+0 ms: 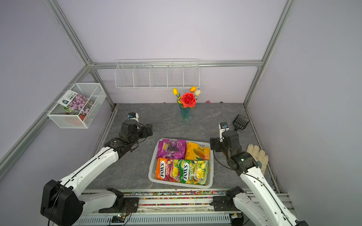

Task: Put the candies in the basket
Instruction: Reset both arms

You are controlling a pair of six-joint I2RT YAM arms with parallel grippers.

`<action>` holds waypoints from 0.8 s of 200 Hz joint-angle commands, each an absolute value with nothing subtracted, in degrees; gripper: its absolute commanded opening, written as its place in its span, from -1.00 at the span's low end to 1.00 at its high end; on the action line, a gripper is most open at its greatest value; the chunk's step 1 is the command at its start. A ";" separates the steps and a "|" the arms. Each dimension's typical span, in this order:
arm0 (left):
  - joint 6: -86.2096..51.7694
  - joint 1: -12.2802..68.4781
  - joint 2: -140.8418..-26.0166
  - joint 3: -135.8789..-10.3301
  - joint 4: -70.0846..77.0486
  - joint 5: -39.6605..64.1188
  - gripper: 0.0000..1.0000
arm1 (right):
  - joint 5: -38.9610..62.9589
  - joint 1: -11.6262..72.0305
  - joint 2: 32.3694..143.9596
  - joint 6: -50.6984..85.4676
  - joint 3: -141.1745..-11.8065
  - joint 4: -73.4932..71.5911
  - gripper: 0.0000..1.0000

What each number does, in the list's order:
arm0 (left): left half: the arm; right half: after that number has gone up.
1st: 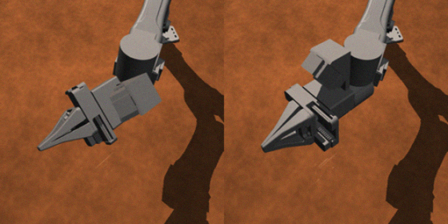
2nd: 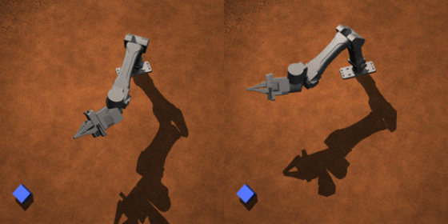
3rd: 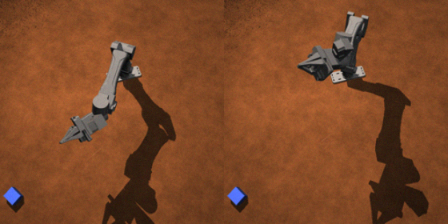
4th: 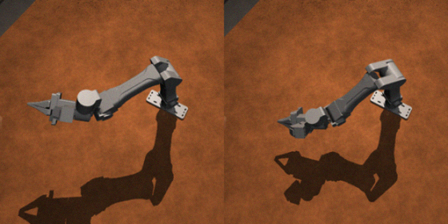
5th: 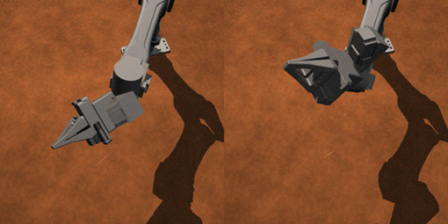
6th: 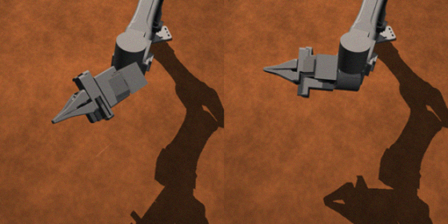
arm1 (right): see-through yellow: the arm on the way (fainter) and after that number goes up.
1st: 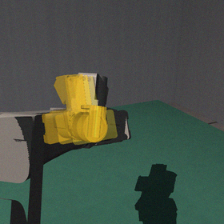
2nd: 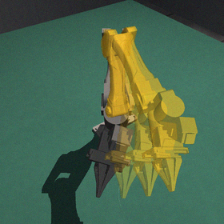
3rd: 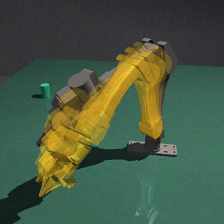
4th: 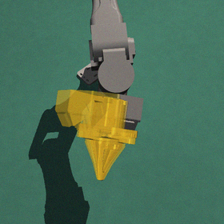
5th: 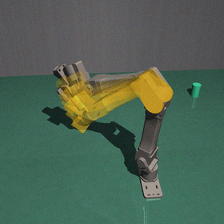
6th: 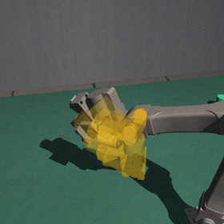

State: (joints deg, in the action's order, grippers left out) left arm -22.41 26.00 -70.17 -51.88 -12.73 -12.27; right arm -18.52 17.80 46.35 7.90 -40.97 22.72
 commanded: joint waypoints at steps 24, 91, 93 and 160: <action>-13.44 26.19 -68.61 -48.36 -7.27 -17.16 1.00 | -22.90 6.93 51.97 5.43 -24.31 -14.01 0.97; 1.87 23.50 -62.67 -35.71 9.26 -22.14 1.00 | -9.99 1.92 77.90 3.92 -20.87 -42.71 0.96; 2.20 23.23 -62.62 -35.62 9.26 -21.99 1.00 | -9.99 1.91 78.60 4.01 -21.26 -42.91 0.96; 3.46 11.37 -62.97 -26.88 19.16 -19.68 1.00 | -2.41 3.01 86.63 -1.28 -20.51 -50.52 0.98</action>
